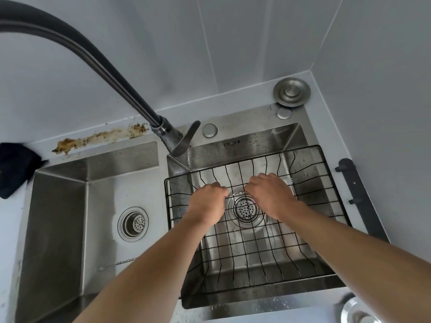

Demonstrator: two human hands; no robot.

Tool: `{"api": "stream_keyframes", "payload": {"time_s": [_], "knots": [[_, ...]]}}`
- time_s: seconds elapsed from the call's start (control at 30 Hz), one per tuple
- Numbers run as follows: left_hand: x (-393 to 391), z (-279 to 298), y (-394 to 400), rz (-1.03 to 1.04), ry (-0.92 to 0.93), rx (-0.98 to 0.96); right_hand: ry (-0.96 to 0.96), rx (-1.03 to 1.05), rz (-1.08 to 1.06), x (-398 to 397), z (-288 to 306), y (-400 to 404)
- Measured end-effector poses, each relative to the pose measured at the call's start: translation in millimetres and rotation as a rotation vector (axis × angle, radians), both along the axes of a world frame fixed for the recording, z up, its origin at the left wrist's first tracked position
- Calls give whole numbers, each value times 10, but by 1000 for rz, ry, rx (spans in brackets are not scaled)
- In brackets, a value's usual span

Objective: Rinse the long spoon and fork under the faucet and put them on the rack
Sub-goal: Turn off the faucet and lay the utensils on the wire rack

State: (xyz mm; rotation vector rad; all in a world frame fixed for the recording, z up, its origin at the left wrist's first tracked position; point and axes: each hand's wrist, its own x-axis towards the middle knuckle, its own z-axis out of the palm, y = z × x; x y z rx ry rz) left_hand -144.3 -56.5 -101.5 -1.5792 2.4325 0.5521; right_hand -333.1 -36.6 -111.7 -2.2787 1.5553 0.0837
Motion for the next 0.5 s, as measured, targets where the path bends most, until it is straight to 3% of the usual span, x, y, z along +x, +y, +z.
{"api": "stream_keyframes", "payload": {"time_s": [0.5], "knots": [[34,-79,-9,-18,-4,-22,-31,-26,-11,16,-47,3]]}}
